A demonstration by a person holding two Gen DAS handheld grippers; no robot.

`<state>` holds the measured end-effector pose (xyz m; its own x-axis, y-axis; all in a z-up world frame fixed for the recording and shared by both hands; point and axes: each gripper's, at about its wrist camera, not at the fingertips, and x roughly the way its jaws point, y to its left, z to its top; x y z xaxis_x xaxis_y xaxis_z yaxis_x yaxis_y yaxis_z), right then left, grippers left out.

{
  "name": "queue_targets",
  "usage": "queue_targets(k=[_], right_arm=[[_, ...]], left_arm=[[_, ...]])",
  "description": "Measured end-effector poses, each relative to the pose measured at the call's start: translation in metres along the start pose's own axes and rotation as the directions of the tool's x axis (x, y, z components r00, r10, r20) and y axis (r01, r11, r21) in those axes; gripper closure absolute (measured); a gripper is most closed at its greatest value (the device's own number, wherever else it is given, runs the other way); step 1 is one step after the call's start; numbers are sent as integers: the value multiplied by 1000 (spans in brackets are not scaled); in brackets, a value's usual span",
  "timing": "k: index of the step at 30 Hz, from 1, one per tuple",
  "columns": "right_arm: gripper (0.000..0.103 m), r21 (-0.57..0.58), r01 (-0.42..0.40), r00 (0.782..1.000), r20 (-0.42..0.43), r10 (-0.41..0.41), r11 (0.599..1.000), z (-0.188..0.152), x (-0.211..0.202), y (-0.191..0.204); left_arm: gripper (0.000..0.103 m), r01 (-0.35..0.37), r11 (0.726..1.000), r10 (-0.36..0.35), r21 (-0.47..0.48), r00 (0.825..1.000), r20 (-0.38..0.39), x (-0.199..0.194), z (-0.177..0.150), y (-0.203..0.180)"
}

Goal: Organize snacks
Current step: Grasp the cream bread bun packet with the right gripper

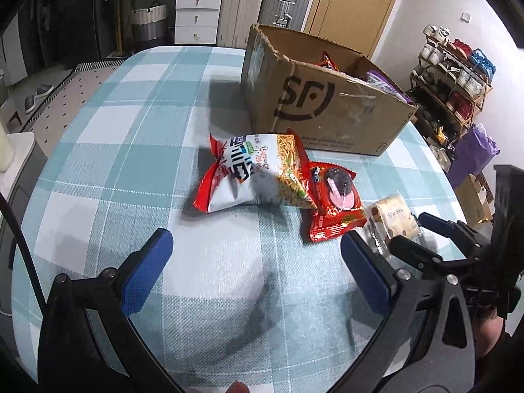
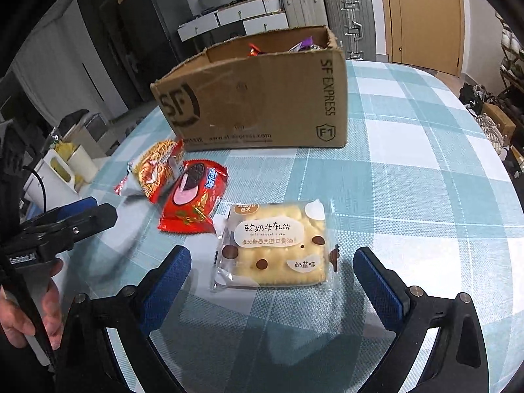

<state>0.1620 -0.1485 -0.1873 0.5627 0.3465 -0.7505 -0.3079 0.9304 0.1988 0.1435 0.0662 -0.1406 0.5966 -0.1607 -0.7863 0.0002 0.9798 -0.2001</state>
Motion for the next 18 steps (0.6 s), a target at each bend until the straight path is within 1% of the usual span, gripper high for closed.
queue_targets(k=[2, 6, 10, 11, 16, 18], right_arm=[[2, -7, 2, 1000, -5, -2, 1000, 0, 4, 1], [13, -28, 16, 1000, -11, -16, 999, 2, 10, 6], [18, -54, 37, 999, -14, -38, 998, 5, 13, 10], [21, -63, 42, 999, -13, -43, 997, 6, 14, 11], [26, -76, 30, 999, -14, -31, 997, 7, 15, 13], [32, -80, 24, 1000, -11, -25, 997, 7, 14, 14]], left_arm=[[1, 3, 1000, -3, -1, 1000, -1, -1, -2, 1], [1, 2, 1000, -2, -5, 1000, -4, -1, -3, 4], [1, 5, 1000, -5, -10, 1000, -7, -3, -6, 7], [1, 5, 1000, -5, -10, 1000, -7, -3, -6, 7], [1, -2, 1000, 2, -19, 1000, -20, 1, -9, 12], [1, -6, 1000, 5, -27, 1000, -26, 2, -10, 15]])
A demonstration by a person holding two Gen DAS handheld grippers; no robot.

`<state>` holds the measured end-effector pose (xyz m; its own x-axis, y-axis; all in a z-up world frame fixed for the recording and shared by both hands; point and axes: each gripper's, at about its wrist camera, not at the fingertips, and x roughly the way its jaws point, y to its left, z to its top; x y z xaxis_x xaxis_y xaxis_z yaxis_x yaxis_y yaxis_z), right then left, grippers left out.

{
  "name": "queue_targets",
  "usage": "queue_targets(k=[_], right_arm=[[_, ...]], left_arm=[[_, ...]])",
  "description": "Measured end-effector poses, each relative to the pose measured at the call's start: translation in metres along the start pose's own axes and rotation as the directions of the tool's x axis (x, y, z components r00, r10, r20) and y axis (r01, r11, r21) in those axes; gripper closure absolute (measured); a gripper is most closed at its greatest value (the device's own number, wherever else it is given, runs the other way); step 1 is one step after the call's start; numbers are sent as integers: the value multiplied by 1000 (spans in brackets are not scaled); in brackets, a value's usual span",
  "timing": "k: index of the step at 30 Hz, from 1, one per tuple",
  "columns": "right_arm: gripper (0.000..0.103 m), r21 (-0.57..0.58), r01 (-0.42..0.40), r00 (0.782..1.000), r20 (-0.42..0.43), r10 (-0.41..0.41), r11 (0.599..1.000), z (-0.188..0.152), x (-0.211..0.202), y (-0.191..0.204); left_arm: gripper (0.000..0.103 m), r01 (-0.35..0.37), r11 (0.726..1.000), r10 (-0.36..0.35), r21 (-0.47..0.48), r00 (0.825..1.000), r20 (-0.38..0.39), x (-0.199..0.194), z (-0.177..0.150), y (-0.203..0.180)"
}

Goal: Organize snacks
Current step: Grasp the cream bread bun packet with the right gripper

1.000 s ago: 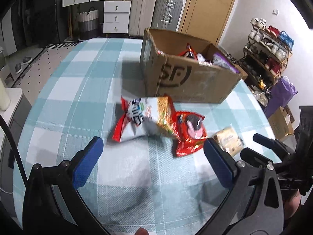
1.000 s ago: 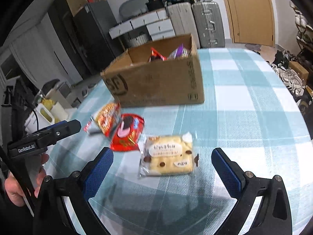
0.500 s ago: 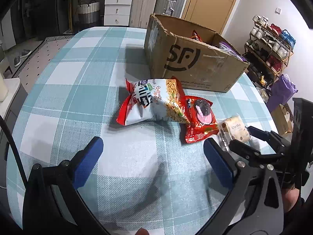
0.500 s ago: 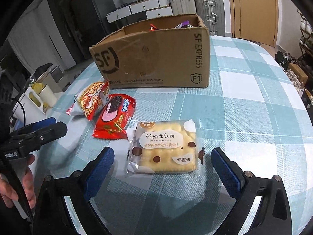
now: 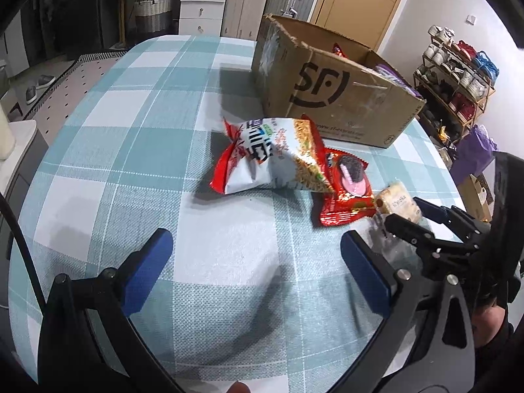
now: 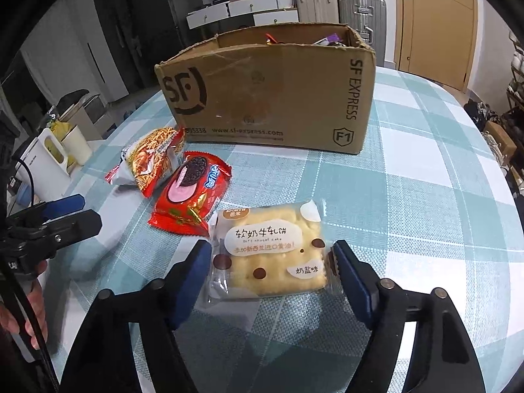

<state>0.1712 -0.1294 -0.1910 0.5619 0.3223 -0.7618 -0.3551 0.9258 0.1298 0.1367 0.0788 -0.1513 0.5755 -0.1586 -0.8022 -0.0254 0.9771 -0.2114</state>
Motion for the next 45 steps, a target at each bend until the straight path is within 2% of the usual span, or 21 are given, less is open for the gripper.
queue_targets(k=[3, 8, 11, 12, 13, 14, 22, 23, 25, 27, 29, 32, 41, 45], right_arm=[[40, 3, -7, 1000, 18, 7, 1000, -1, -4, 0], [45, 24, -22, 999, 30, 22, 999, -3, -8, -5], [53, 23, -22, 999, 44, 21, 999, -3, -12, -6], [70, 25, -16, 999, 45, 15, 1000, -4, -13, -7], [83, 33, -20, 999, 43, 18, 999, -3, -13, -9], [87, 44, -27, 999, 44, 25, 999, -3, -14, -11], [88, 57, -47, 998, 50, 44, 997, -6, -17, -13], [86, 60, -52, 998, 48, 49, 997, -6, -18, -12], [73, 65, -75, 997, 41, 73, 995, -7, -17, -11], [48, 52, -84, 996, 45, 82, 995, -7, -17, -6], [41, 29, -60, 997, 52, 59, 998, -7, -17, 1], [30, 13, -70, 997, 35, 69, 997, -4, -13, 9], [18, -80, 28, 998, -51, -33, 996, 3, 11, 34], [17, -114, 58, 997, -49, -64, 992, 2, 15, 41]], left_arm=[[1, -2, 1000, 2, -6, 1000, -3, 0, -2, 3], [1, -6, 1000, 6, -9, 1000, 1, -2, -2, 6], [1, -9, 1000, 9, -15, 1000, 2, -3, -2, 7], [1, -7, 1000, 7, -17, 1000, 1, -3, -2, 7], [1, -6, 1000, 6, -18, 1000, 0, -3, -2, 7], [1, -7, 1000, 7, -18, 1000, -1, -4, -3, 7], [1, -6, 1000, 6, -13, 1000, -12, -4, -5, 5], [1, -9, 1000, 9, -13, 1000, -13, -4, -6, 5], [1, -7, 1000, 7, -15, 1000, -15, -4, -7, 5], [1, -7, 1000, 7, -18, 1000, -17, -3, -8, 6], [1, -7, 1000, 6, -19, 1000, -21, -2, -9, 7], [1, -7, 1000, 6, -23, 1000, -26, -1, -11, 10], [1, -1, 999, -1, -41, 1000, -32, 0, -12, 19], [1, 0, 999, -2, -51, 999, -35, 2, -13, 23]])
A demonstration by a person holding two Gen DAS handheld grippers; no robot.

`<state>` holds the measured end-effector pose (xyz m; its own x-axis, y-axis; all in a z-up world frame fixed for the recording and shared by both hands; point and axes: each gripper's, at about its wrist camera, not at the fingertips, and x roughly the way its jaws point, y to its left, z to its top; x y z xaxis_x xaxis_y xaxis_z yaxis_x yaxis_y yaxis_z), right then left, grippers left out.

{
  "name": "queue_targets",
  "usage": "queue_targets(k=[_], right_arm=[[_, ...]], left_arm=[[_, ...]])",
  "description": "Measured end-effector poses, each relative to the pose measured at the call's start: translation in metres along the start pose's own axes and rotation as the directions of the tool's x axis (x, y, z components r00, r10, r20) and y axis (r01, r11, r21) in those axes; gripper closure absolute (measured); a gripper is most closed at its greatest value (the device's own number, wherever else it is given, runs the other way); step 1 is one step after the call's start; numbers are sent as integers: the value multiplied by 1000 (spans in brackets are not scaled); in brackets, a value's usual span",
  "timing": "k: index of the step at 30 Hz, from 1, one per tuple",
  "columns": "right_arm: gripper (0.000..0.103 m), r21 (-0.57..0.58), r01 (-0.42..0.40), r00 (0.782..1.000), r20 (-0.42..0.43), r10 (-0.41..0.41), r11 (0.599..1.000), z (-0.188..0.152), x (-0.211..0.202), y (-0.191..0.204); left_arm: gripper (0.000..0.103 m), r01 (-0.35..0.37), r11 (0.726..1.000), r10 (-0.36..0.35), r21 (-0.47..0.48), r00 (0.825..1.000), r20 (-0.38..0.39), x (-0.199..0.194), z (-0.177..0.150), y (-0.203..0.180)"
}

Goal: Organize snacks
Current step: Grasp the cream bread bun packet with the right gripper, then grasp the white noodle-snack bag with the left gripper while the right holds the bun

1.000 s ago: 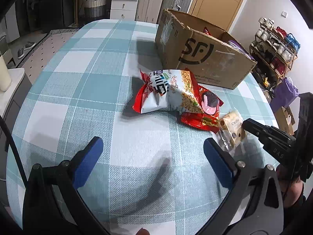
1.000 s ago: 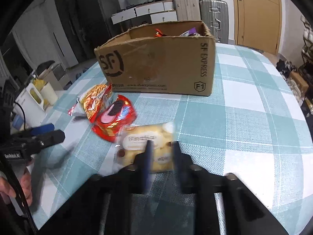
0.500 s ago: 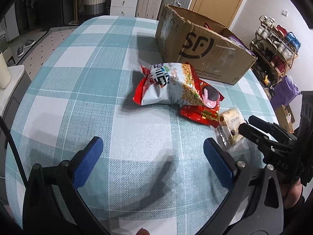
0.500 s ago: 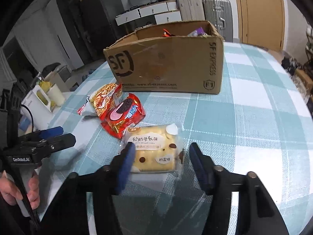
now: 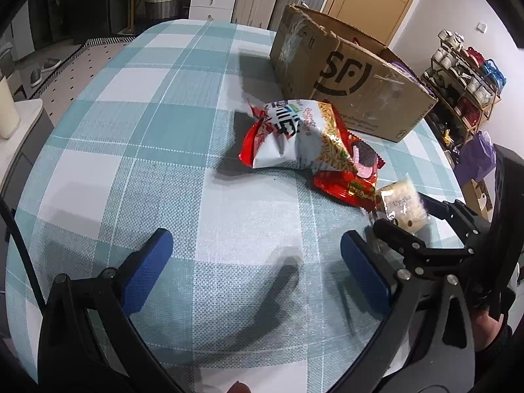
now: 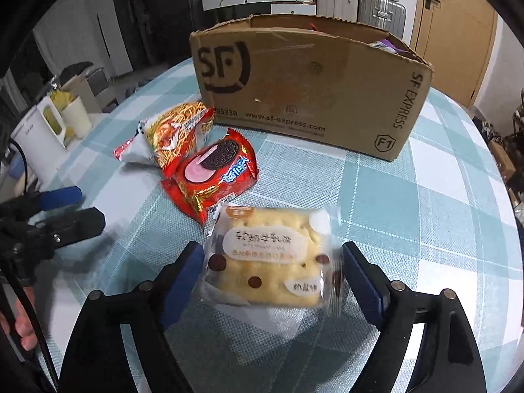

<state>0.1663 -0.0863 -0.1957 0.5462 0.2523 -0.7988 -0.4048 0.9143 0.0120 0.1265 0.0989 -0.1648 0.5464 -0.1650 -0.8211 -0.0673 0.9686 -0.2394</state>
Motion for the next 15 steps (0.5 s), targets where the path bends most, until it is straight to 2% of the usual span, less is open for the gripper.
queue_targets(k=[4, 9, 15], right_arm=[[18, -9, 7, 1000, -4, -7, 1000, 0, 1, 1], [33, -30, 6, 1000, 10, -6, 1000, -2, -3, 6], [41, -13, -6, 1000, 23, 6, 1000, -5, -6, 6]], left_arm=[[1, 3, 1000, -3, -6, 1000, -5, 2, 0, 2], [1, 7, 1000, -7, -11, 1000, -1, 3, 0, 4], [1, 9, 1000, -9, -13, 1000, 4, 0, 1, 5]])
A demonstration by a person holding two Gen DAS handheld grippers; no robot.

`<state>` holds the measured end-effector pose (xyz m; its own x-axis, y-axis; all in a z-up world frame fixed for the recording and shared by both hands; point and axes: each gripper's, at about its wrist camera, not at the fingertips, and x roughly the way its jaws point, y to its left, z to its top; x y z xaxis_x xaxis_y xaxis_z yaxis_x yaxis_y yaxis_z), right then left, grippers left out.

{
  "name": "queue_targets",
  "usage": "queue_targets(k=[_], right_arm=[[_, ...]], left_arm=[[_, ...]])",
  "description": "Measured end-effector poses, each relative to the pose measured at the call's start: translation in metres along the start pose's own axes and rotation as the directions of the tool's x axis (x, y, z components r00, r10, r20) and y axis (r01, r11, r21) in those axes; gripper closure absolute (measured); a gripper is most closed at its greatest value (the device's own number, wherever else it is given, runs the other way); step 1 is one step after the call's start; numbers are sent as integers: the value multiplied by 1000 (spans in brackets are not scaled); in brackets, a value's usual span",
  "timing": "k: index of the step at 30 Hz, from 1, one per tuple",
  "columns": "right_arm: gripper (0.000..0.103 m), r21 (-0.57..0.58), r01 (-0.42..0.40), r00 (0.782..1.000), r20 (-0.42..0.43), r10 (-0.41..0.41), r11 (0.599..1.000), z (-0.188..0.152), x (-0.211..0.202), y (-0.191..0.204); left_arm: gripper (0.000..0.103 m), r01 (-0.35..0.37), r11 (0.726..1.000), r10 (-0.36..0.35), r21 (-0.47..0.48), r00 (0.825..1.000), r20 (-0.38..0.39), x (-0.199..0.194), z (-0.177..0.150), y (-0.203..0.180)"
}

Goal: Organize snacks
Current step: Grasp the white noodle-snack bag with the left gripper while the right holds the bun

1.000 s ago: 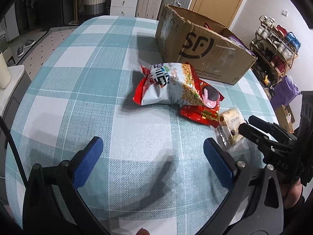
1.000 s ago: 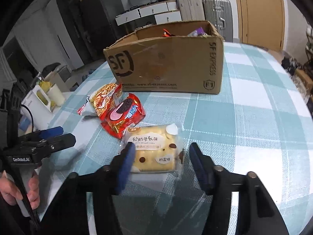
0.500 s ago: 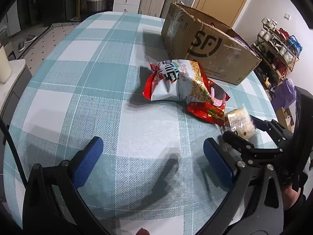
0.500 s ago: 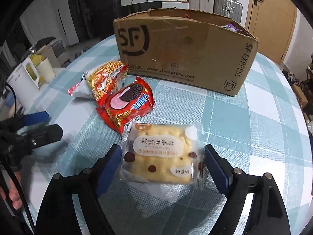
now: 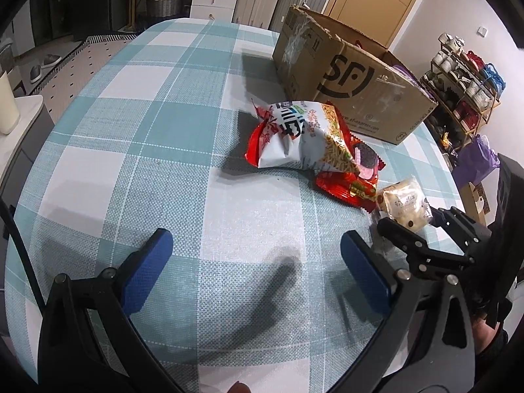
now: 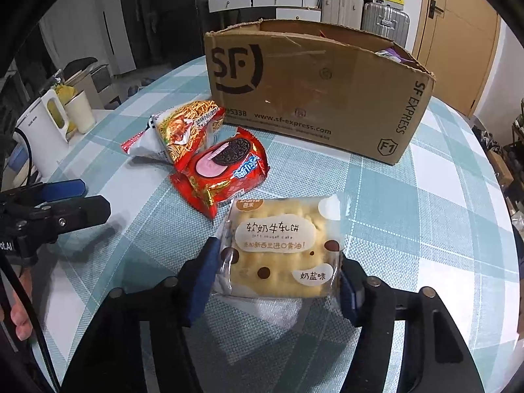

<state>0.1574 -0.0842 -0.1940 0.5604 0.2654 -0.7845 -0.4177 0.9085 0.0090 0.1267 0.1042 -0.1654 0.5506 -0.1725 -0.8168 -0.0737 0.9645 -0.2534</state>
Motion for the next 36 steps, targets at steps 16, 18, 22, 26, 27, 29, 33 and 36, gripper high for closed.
queue_targets(k=[16, 18, 22, 26, 27, 29, 33, 36], right_arm=[[43, 52, -32, 999, 15, 31, 998, -5, -7, -11], [43, 68, -39, 999, 19, 38, 997, -6, -9, -16], [43, 110, -64, 998, 33, 60, 992, -11, -13, -25], [43, 140, -79, 996, 45, 73, 987, -15, -18, -34], [43, 145, -80, 996, 47, 74, 986, -16, -19, -36], [43, 148, -82, 996, 52, 75, 986, -18, -22, -38], [43, 153, -85, 995, 70, 75, 985, -20, -29, -42], [43, 168, -88, 993, 87, 74, 982, -21, -35, -46]], left_arm=[[1, -5, 1000, 5, 4, 1000, -4, 1, 4, 1], [1, -4, 1000, 4, 7, 1000, -7, 2, 6, 0], [1, 0, 1000, 0, 3, 1000, -21, 7, 13, -1], [1, 4, 1000, -4, 1, 1000, -21, 10, 24, -5], [1, 8, 1000, -8, 5, 1000, -18, 11, 28, -8], [1, 5, 1000, -5, 9, 1000, -16, 13, 37, -11], [1, 20, 1000, -20, 2, 999, -31, 23, 56, -17], [1, 19, 1000, -19, 10, 998, -52, 33, 68, -22]])
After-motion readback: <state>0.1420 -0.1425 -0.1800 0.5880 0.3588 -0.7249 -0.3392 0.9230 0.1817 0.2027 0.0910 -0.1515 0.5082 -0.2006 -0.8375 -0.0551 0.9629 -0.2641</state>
